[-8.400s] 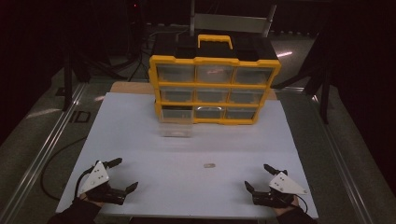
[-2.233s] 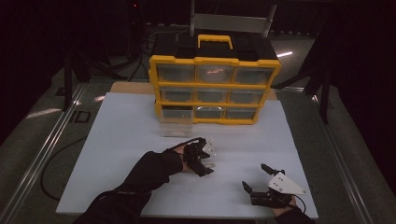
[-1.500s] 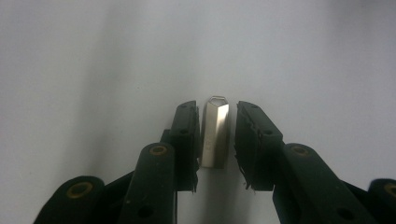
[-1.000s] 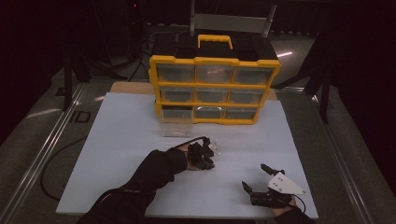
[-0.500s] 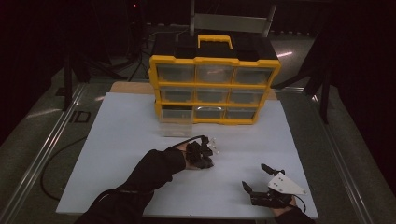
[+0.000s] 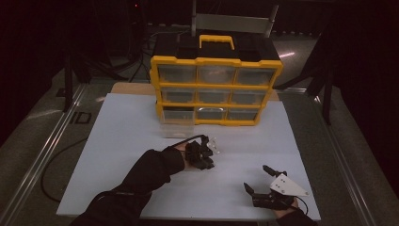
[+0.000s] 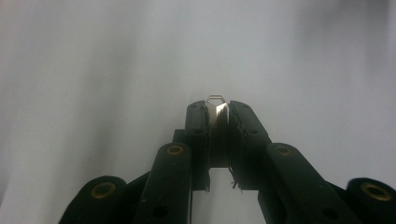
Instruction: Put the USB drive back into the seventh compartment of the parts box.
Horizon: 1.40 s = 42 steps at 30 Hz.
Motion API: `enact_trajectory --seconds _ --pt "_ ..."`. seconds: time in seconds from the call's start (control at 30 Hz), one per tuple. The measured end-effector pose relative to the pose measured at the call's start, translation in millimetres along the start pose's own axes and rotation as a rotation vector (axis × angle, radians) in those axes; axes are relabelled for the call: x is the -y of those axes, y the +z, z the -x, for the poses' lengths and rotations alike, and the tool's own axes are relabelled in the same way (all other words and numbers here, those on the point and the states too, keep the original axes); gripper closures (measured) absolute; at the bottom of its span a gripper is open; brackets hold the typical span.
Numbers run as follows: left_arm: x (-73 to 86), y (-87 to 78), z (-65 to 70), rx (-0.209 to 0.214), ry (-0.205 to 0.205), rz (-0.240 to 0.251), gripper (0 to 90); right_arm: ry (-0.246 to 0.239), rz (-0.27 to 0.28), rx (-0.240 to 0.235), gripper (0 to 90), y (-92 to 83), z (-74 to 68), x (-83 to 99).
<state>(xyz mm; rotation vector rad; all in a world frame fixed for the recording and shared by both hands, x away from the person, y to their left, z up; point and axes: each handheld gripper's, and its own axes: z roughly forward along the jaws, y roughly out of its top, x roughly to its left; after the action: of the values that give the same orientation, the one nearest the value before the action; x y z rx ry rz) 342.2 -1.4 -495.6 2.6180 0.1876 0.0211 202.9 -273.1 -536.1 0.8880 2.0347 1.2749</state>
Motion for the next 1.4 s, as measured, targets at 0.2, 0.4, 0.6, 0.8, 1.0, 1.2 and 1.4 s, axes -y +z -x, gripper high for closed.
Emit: enact_trajectory --seconds 0.2,0.4,0.6,0.8,1.0,1.2,1.4 --pt "0.8 -6.0 -1.2 -0.005 0.0 -0.001 79.3 0.006 0.0 -0.006 8.9 1.1 -0.3 0.5" --pt "0.2 -18.2 -6.2 -0.014 -0.018 0.02 79.3 0.007 -0.001 -0.004 8.9 1.0 -0.2 0.4" --pt "-1.0 -24.1 -9.2 -0.017 -0.016 0.025 79.3 0.007 -0.001 -0.004 8.9 1.0 0.0 0.3" --pt "-3.9 -30.6 -10.9 -0.021 -0.01 0.033 79.3 0.004 0.0 -0.003 8.9 0.8 -0.2 0.2" --pt "-5.4 -35.2 -13.3 -0.022 -0.02 0.027 79.3 0.006 -0.001 -0.003 8.9 0.7 -0.2 0.2" --pt "-6.7 -43.2 -16.5 -0.031 -0.026 0.039 79.3 0.0 0.0 0.0 8.9 0.5 -0.3 -0.1" --pt "-8.8 -53.7 -21.0 -0.041 -0.03 0.046 79.3 -0.002 0.001 -0.003 8.9 0.9 -0.4 0.0"
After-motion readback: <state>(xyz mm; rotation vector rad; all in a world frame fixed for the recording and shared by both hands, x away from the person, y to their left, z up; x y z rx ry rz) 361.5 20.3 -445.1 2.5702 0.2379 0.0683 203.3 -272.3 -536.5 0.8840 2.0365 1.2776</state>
